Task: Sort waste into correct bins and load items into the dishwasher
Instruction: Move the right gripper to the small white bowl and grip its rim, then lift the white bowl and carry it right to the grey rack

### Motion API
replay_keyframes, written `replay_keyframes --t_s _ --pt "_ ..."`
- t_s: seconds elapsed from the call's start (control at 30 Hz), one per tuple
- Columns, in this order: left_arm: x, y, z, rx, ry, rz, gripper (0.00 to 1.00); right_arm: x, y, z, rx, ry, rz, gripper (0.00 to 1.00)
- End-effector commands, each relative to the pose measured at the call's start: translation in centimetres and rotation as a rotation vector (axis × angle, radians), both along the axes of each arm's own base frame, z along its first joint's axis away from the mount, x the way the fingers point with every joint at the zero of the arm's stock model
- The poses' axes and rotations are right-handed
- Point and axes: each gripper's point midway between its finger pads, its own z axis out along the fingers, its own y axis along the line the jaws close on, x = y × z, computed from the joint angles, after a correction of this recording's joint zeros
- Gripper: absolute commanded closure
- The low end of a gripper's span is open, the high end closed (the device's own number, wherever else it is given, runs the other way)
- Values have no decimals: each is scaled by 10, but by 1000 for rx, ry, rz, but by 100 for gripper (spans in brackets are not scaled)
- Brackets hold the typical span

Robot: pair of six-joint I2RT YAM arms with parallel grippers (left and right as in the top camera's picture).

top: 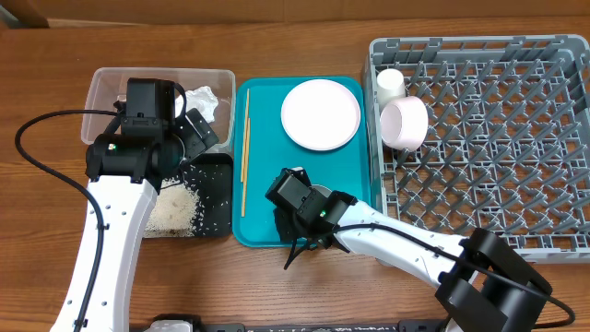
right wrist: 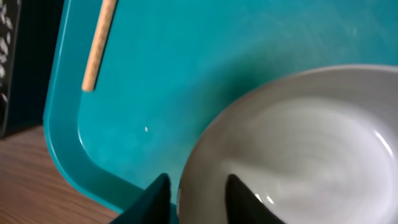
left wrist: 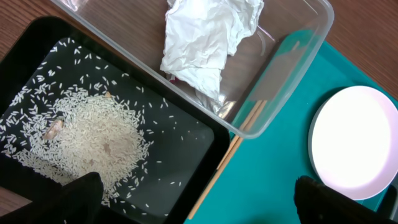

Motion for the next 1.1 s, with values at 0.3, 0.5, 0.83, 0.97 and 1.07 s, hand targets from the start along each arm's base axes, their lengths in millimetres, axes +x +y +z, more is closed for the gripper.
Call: replay_keyframes --t_s 0.3,0.5,0.83,0.97,1.07 --pt "2 0 7 6 -21 -13 0 -3 14 65 134 27 49 96" --pt "2 0 7 6 -21 -13 0 13 -2 152 218 -167 150 96" --pt "2 0 7 6 -21 -13 0 17 -81 219 514 -71 147 96" --pt "2 0 7 6 -21 -13 0 12 -101 267 845 -53 281 96" --pt "2 0 7 6 -21 -13 0 24 -134 282 970 -71 219 96"
